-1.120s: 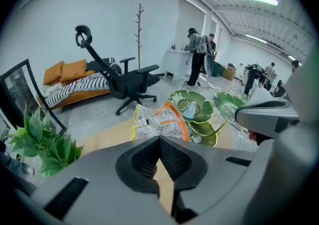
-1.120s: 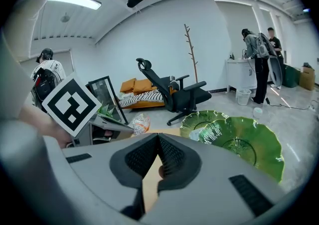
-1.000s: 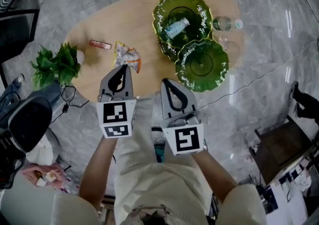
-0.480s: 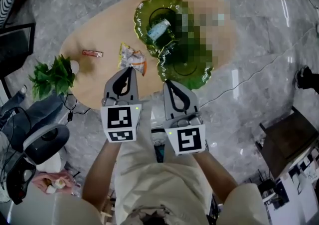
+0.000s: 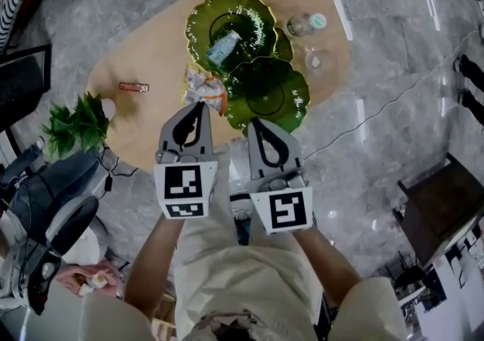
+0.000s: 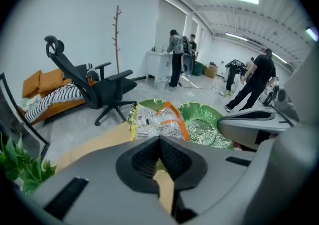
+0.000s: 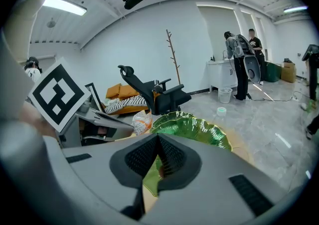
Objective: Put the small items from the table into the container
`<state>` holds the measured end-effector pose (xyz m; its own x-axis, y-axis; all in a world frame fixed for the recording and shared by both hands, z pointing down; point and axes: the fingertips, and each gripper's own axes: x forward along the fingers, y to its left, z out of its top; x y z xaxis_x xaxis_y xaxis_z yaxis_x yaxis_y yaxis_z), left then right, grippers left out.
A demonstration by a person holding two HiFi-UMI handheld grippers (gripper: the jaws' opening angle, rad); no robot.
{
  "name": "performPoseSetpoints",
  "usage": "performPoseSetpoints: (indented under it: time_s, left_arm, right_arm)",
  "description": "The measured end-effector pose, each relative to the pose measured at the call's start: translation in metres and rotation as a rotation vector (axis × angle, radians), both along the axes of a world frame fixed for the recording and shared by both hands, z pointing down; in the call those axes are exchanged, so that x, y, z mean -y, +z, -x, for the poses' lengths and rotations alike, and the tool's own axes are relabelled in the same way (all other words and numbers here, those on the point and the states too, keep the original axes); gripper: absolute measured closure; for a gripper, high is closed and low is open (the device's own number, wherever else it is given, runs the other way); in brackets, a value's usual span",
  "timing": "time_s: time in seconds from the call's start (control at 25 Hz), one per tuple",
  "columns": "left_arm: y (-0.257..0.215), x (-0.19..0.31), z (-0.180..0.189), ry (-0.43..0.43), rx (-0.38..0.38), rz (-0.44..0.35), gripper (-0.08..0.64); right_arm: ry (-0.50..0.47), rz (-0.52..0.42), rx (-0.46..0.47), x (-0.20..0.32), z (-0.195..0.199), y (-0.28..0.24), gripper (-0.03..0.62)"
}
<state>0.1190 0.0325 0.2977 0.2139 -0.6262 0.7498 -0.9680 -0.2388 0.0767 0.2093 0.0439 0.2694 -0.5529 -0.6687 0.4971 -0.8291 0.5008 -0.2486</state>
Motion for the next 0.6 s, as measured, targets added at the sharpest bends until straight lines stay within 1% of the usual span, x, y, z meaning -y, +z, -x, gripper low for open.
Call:
performPoseSetpoints:
  time_s: [0.28, 0.6]
  left_arm:
    - [-0.003, 0.007, -0.024, 0.028, -0.019, 0.001, 0.554]
    - [-0.005, 0.009, -0.050, 0.114, -0.020, 0.010, 0.554]
  right_arm:
    - [0.013, 0.007, 0.001, 0.005, -0.015, 0.004, 0.586]
    - [0.018, 0.005, 0.004, 0.016, -0.019, 0.005, 0.586]
